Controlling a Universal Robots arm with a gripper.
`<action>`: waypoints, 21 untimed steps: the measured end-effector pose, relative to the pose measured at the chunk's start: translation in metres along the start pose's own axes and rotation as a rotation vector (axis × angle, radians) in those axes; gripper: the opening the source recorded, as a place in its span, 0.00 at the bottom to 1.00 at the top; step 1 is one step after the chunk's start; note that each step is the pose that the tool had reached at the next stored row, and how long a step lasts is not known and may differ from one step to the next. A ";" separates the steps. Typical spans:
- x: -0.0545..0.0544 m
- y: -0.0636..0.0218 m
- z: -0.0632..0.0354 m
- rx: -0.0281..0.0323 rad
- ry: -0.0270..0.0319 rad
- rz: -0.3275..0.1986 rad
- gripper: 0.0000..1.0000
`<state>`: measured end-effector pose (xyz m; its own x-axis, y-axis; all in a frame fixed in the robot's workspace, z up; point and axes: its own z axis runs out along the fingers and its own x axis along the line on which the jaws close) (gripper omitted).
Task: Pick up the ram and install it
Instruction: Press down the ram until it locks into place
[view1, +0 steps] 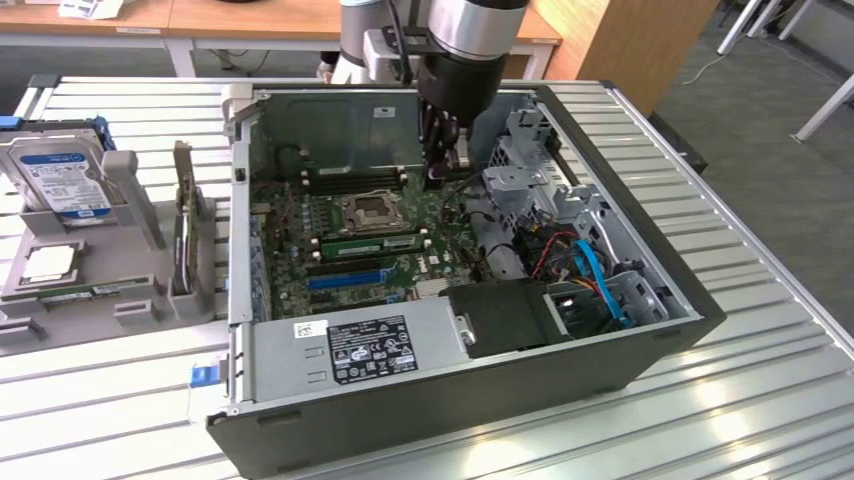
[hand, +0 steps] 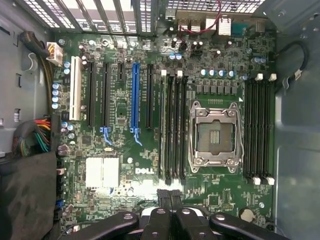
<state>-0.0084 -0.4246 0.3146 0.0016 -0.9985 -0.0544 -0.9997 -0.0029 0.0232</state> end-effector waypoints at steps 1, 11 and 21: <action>0.000 0.0000 0.0009 0.0001 0.0000 0.000 0.10; 0.000 -0.0002 0.0086 0.0002 0.0000 0.000 0.10; 0.001 -0.0004 0.0151 0.0003 0.0000 0.000 0.10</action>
<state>-0.0084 -0.4246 0.2995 0.0015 -0.9985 -0.0544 -0.9997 -0.0028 0.0229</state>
